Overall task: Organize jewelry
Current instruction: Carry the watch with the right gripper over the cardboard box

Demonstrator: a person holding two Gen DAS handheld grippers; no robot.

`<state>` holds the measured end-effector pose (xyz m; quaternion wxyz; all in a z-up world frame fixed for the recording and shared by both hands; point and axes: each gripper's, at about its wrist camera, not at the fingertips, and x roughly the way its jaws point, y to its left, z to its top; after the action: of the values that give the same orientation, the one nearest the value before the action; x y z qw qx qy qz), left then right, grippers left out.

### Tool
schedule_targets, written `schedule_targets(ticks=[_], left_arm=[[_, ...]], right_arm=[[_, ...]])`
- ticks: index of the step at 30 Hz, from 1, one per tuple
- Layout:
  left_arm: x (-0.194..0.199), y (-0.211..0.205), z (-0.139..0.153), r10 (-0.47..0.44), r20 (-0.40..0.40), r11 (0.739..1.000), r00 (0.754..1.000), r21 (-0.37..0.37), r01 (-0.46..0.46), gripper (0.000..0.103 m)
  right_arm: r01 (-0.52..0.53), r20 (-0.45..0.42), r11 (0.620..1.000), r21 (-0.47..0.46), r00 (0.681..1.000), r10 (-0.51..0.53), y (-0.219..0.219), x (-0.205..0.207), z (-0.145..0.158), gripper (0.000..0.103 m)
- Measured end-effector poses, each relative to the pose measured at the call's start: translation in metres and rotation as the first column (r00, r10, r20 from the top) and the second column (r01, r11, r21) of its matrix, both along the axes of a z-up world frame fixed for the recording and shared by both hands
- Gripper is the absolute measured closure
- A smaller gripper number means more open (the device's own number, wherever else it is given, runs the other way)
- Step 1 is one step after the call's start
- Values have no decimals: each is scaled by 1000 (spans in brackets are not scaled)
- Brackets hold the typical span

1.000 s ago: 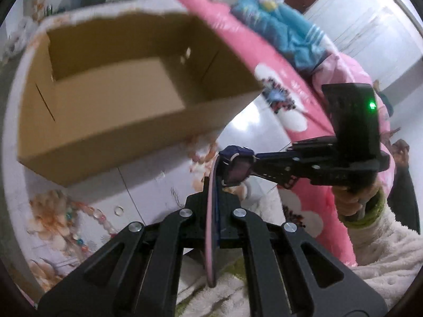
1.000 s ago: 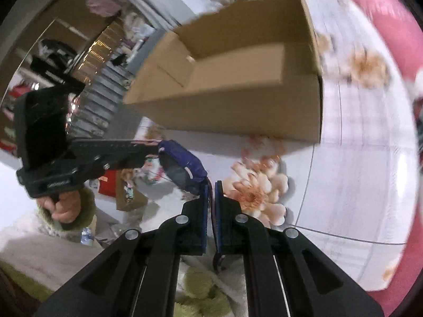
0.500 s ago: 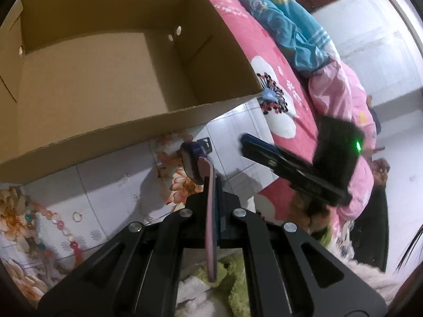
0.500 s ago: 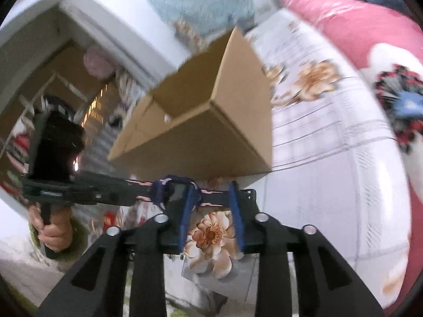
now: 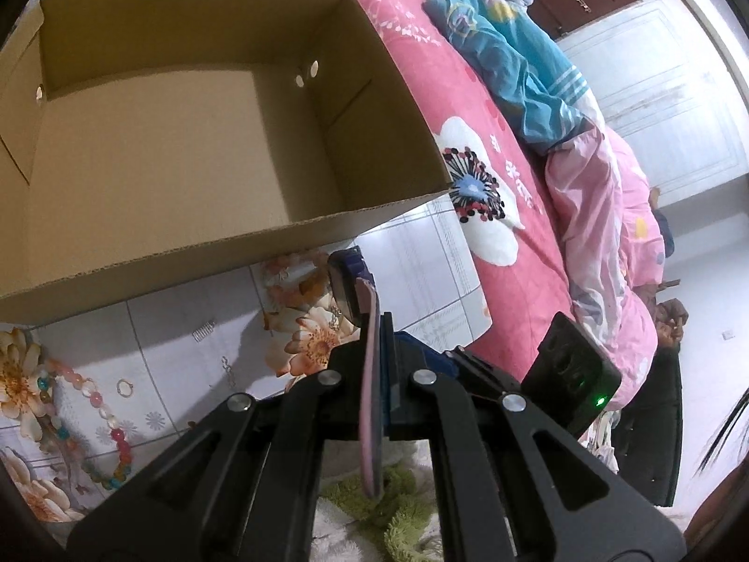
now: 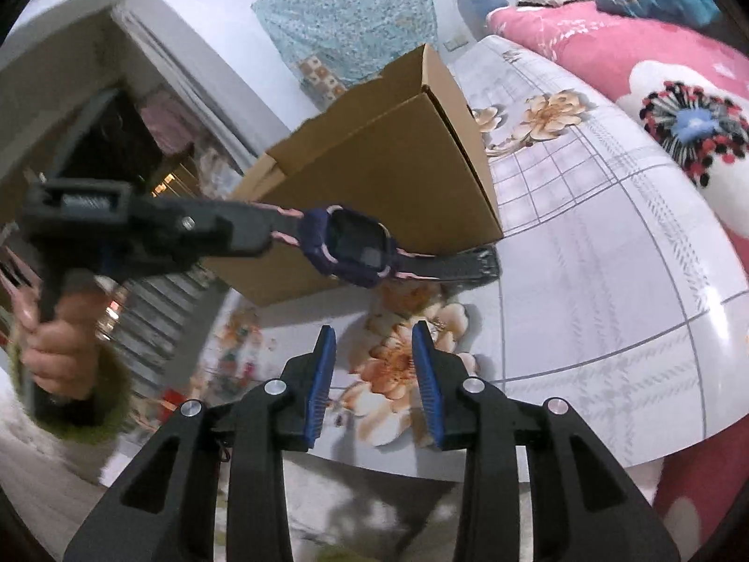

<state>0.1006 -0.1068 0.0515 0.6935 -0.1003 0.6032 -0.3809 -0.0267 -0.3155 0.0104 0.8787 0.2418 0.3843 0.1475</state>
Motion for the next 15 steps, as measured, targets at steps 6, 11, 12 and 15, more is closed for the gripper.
schedule_targets(ticks=[6, 11, 12, 15], left_arm=[[1, 2, -1, 0, -2, 1000, 1000, 0, 0, 101], [0, 4, 0, -3, 10, 1000, 1000, -9, 3, 101], [0, 3, 2, -5, 13, 1000, 1000, -11, 5, 101], [-4, -1, 7, -23, 27, 1000, 999, -18, 23, 101]], right_arm=[[40, 87, 968, -248, 996, -19, 0, 2, 16, 52], [-8, 137, 887, -462, 987, 80, 36, 11, 9, 42], [-10, 145, 878, -478, 985, 91, 42, 11, 8, 42], [10, 196, 854, -520, 975, 108, 59, 15, 9, 42]])
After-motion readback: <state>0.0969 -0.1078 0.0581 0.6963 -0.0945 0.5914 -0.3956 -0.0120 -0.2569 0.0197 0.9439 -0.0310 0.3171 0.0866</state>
